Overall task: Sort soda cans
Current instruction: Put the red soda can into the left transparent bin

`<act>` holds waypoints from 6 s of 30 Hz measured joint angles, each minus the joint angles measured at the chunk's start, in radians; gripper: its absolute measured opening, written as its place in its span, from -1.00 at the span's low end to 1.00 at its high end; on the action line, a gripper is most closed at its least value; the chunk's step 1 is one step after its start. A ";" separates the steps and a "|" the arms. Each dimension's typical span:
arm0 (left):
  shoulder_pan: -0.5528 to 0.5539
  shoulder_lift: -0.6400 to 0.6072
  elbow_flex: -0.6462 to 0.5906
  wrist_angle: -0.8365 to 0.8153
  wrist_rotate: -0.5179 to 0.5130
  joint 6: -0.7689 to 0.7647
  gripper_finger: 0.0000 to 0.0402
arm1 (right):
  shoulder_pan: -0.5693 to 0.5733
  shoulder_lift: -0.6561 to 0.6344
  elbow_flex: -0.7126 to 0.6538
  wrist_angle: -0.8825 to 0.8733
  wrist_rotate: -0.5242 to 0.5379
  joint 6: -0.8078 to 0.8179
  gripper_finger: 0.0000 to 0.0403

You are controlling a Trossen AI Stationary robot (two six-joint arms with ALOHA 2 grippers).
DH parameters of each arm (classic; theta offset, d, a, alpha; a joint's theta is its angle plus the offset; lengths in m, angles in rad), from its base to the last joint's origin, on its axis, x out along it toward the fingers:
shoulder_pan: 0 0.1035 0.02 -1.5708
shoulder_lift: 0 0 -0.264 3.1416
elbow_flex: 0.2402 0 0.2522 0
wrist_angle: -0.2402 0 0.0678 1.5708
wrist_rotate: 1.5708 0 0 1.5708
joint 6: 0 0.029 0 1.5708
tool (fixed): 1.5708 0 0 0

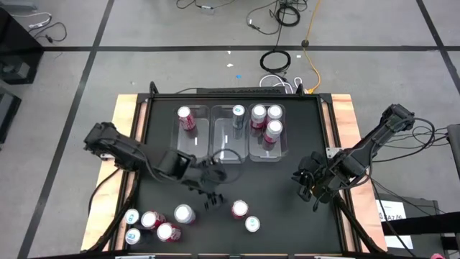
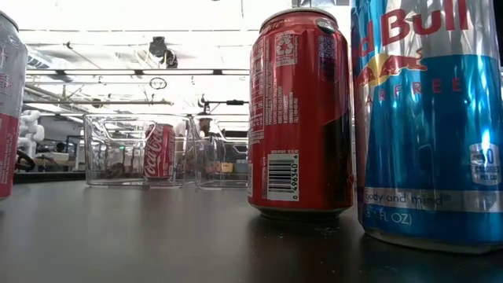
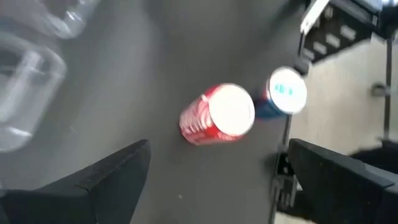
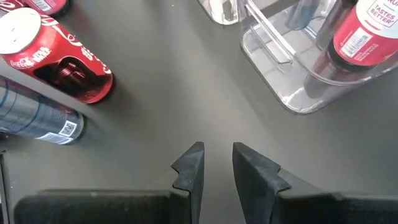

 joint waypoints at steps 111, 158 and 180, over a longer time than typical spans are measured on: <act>0.011 0.451 0.424 -0.356 -0.020 0.346 0.68 | 0.000 0.000 0.000 0.102 0.003 -0.087 -0.63; 0.780 0.197 0.163 -0.214 0.076 0.707 0.68 | -0.001 0.000 0.000 0.103 0.140 0.191 -0.63; 0.861 0.050 0.060 -0.385 -0.029 0.654 0.68 | -0.001 0.000 0.000 0.101 0.140 0.188 -0.63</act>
